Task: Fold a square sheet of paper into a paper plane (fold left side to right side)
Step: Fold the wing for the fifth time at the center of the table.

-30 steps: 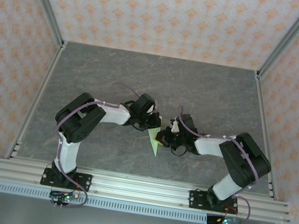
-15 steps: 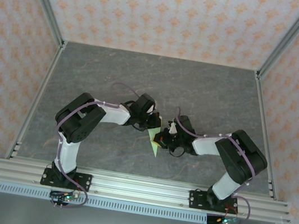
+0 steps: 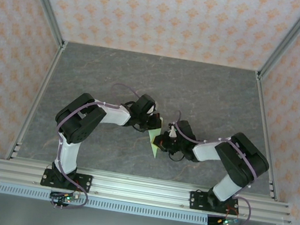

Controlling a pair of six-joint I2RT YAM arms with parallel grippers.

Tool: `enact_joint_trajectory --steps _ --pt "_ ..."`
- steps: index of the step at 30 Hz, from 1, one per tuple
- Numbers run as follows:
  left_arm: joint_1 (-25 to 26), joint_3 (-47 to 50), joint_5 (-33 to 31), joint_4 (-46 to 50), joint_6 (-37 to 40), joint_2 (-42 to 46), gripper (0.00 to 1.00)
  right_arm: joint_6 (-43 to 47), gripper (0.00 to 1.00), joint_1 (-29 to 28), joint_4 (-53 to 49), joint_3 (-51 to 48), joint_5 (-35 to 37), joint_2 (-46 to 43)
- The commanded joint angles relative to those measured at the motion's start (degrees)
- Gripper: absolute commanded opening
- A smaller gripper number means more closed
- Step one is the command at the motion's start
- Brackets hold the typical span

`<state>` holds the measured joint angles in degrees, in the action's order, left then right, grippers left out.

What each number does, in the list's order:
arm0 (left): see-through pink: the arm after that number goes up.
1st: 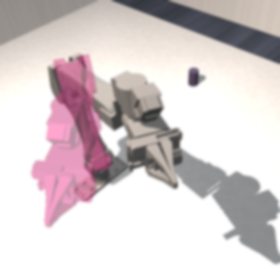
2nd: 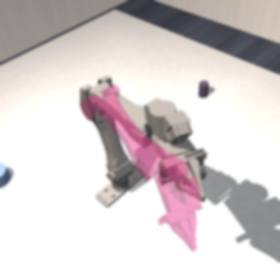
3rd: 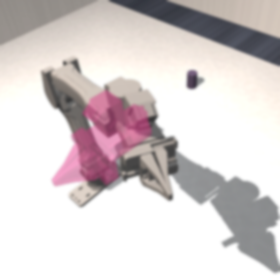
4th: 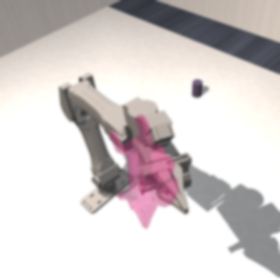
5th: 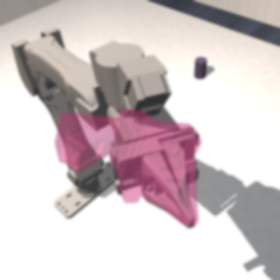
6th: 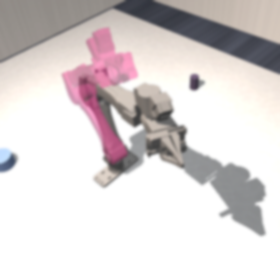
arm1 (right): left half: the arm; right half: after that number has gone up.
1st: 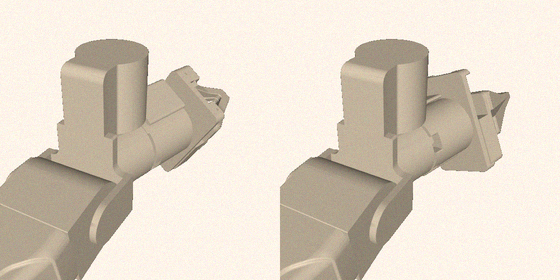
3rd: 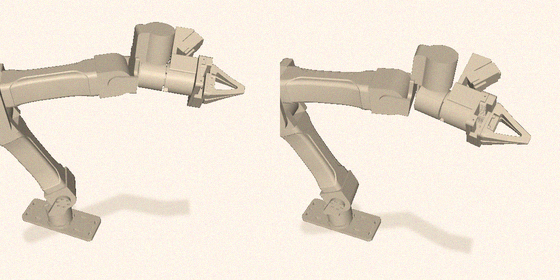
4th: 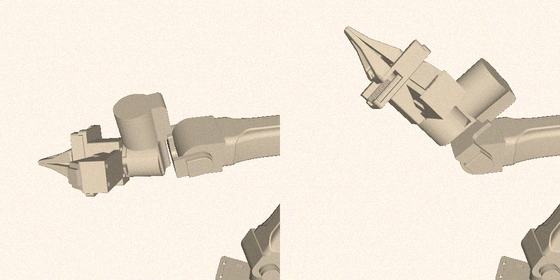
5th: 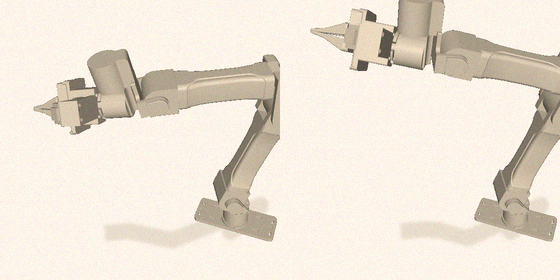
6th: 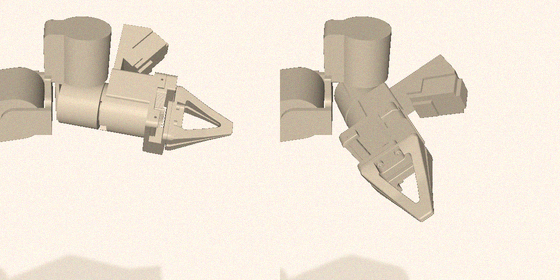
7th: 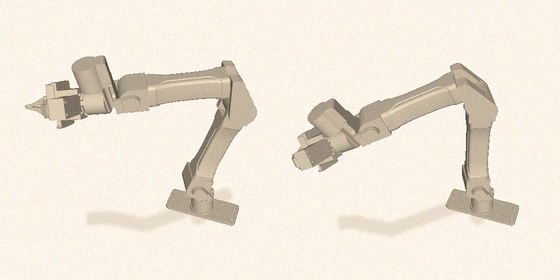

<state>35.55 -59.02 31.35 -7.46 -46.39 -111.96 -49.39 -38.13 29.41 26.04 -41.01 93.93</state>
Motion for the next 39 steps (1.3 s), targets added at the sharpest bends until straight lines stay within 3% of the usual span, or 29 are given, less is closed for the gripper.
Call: enact_joint_trajectory --steps 1,12,17,21,25,39 --pt "-0.96 1.25 -2.44 1.51 1.04 -1.77 0.00 -1.15 0.05 -2.44 -7.25 -3.76 -1.11 -0.62" --pt "-1.27 1.41 -2.08 1.22 0.96 -1.59 0.00 -3.16 0.05 -6.96 -7.28 -5.40 -0.34 -3.41" --pt "-1.27 1.44 -1.21 1.22 1.19 -1.55 0.00 -2.29 0.05 -6.89 -10.42 -4.01 -0.33 -8.91" --pt "-1.26 1.62 -1.35 1.39 1.31 -0.90 0.00 -1.04 0.06 -4.11 -13.47 -2.45 2.60 -16.91" --pt "-1.27 1.62 -1.30 1.47 1.39 -0.63 0.00 0.43 0.06 2.53 -14.22 -2.20 4.81 -21.81" --pt "-1.27 1.77 -1.12 1.07 1.22 -0.62 0.00 1.09 0.05 3.68 -5.20 3.88 4.65 -7.65"
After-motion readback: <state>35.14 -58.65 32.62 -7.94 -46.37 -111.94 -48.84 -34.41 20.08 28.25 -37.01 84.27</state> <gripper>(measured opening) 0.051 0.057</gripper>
